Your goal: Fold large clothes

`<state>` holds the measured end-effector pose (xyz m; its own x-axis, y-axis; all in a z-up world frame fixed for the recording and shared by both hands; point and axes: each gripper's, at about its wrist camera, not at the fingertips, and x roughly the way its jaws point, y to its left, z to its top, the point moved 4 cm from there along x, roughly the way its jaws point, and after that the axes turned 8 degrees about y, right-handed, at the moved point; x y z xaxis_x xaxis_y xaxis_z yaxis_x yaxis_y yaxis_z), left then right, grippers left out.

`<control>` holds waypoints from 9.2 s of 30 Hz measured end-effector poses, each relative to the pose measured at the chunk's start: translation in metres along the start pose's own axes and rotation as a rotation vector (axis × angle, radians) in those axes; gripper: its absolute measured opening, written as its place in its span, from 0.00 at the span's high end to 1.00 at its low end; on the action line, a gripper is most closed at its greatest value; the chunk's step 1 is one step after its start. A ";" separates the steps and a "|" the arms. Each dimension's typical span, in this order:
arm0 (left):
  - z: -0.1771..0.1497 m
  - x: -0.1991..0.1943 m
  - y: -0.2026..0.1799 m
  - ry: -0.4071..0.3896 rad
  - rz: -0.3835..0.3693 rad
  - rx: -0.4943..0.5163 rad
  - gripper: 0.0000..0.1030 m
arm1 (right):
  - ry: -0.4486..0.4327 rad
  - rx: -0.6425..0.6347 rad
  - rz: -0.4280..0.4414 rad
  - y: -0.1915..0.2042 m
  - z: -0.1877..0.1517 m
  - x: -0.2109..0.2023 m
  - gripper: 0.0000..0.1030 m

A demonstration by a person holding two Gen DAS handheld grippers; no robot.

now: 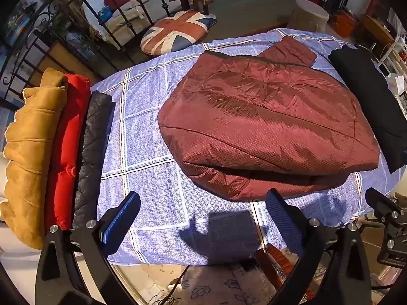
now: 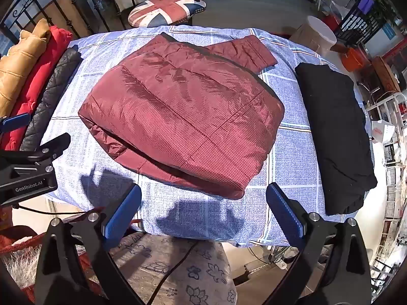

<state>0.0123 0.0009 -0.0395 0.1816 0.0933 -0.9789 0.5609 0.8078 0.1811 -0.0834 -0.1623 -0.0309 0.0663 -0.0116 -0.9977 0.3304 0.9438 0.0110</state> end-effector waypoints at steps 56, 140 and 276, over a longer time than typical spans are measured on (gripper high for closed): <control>-0.005 0.009 0.004 0.027 -0.030 -0.016 0.06 | 0.010 -0.012 0.008 0.006 -0.001 0.002 0.06; 0.021 0.062 0.096 0.090 -0.126 -0.297 0.06 | -0.020 0.518 0.426 -0.135 0.039 0.087 0.06; 0.012 0.100 0.141 -0.031 -0.222 -0.134 0.08 | 0.047 0.377 0.366 -0.145 -0.076 0.136 0.26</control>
<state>0.1191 0.1171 -0.1108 0.0916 -0.1107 -0.9896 0.4783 0.8766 -0.0538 -0.1935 -0.2759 -0.1729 0.2014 0.3191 -0.9261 0.6102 0.6986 0.3735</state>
